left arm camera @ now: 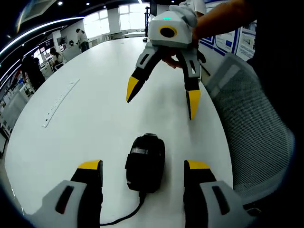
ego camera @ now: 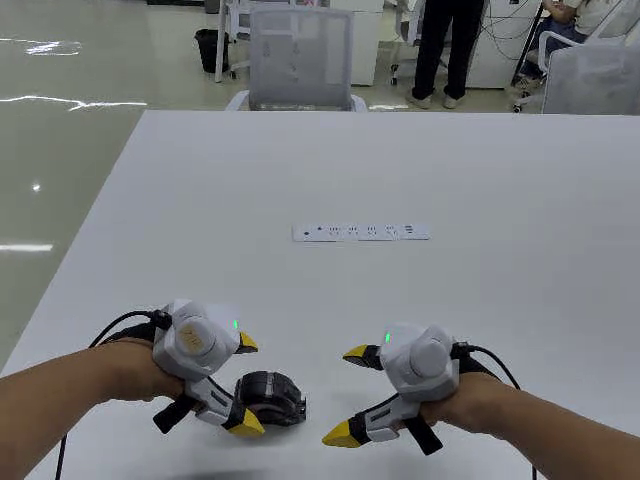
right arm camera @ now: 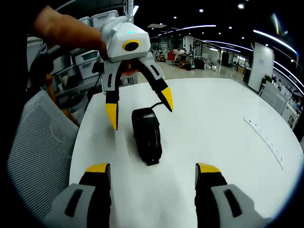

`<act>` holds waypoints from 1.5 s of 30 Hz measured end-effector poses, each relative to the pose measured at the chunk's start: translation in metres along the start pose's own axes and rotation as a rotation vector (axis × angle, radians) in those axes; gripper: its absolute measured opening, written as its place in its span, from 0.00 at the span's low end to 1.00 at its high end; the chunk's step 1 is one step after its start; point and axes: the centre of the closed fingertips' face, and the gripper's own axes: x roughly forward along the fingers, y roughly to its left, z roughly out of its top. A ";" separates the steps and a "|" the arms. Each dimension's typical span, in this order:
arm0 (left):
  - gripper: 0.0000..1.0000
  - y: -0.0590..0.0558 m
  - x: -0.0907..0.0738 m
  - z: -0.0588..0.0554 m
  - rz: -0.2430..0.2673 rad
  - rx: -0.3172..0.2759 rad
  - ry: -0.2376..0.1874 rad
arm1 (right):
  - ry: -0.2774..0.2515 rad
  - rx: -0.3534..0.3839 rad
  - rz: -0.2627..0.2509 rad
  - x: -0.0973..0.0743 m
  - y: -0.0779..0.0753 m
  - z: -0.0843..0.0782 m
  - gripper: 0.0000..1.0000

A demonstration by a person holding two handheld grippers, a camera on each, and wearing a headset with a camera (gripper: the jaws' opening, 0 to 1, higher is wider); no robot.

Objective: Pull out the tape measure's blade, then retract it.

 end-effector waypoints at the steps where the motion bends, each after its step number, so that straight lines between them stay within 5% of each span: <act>1: 0.63 -0.001 0.002 0.003 -0.008 -0.008 -0.008 | 0.004 0.011 0.009 0.004 0.002 0.001 0.72; 5: 0.54 -0.004 0.008 0.005 -0.023 0.006 0.000 | 0.052 -0.022 0.040 0.019 0.005 -0.007 0.65; 10: 0.38 -0.010 0.015 -0.003 -0.039 0.075 0.071 | 0.078 -0.036 0.071 0.033 0.011 -0.009 0.59; 22: 0.39 -0.007 0.024 -0.008 -0.040 0.058 0.122 | 0.136 -0.086 0.101 0.051 0.008 -0.017 0.40; 28: 0.36 -0.004 0.033 -0.012 -0.043 0.097 0.160 | 0.172 -0.143 0.109 0.053 0.004 -0.019 0.31; 45: 0.33 -0.002 0.033 -0.015 -0.027 0.072 0.180 | 0.257 -0.250 0.125 0.061 0.000 -0.025 0.18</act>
